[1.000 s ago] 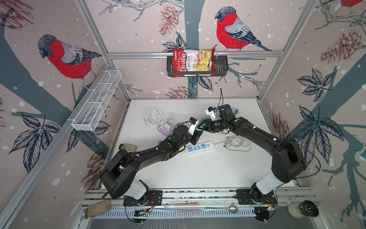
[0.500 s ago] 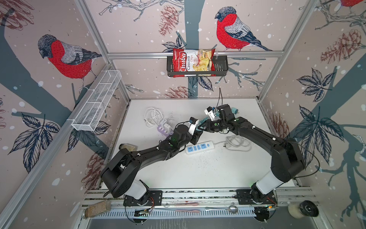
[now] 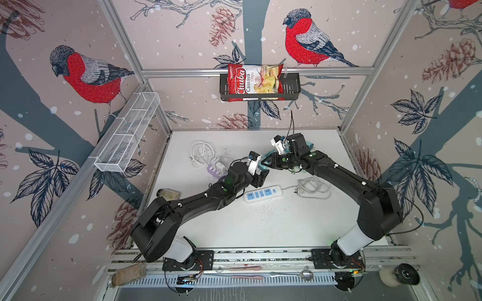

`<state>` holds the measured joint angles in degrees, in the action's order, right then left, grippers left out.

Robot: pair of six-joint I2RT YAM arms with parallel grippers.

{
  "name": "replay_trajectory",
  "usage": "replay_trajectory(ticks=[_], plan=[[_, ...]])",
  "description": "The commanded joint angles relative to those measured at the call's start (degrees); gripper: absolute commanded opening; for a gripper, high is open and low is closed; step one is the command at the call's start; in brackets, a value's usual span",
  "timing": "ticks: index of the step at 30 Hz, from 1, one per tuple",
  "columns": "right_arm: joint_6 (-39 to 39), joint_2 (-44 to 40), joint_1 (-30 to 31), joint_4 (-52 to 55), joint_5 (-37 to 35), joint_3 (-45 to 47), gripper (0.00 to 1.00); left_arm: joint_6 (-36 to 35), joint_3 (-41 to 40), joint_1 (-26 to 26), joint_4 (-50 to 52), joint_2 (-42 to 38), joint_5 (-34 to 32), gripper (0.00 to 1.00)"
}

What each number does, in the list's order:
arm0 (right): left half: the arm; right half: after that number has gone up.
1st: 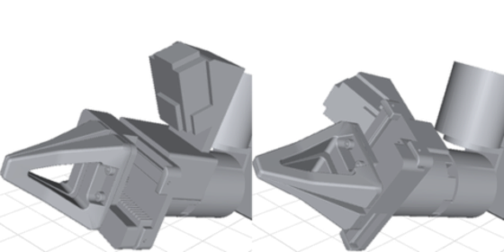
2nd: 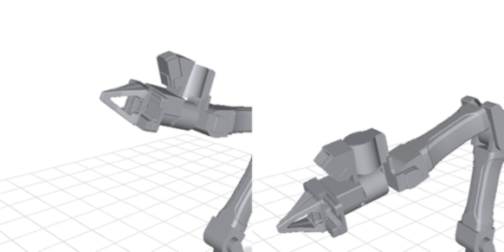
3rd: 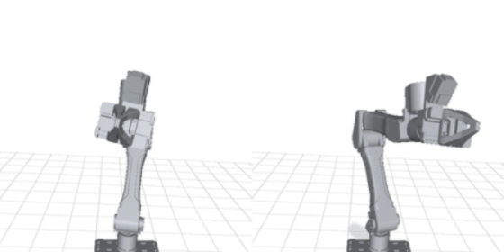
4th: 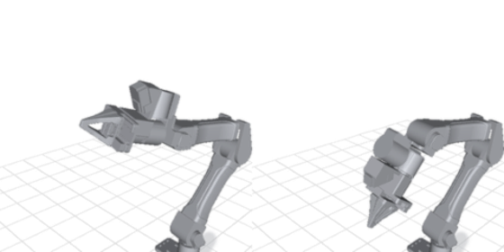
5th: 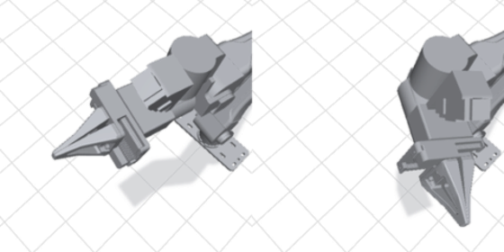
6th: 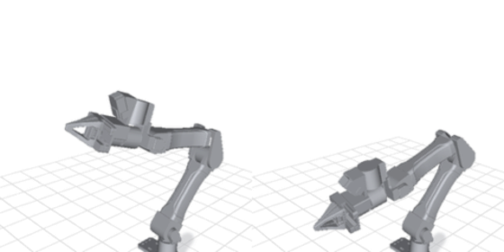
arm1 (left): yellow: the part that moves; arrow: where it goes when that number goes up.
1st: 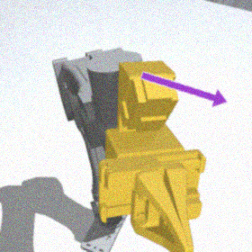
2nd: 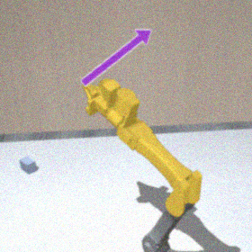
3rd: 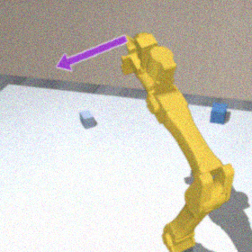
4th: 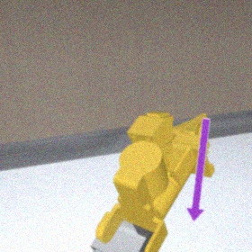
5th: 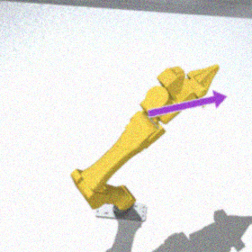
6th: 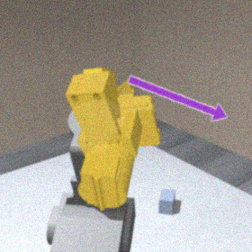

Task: Insert plugs into power strip
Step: Pass the plug.

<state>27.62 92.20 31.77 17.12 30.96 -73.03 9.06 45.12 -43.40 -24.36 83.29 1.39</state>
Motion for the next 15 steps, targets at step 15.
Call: replay_trajectory(ticks=[15], plan=[[-16.14, -1.05, 0.18, 4.0, -18.33, -6.0, 0.0, 1.66, -8.37, -0.02, 7.65, -15.98, -15.56, 0.85]])
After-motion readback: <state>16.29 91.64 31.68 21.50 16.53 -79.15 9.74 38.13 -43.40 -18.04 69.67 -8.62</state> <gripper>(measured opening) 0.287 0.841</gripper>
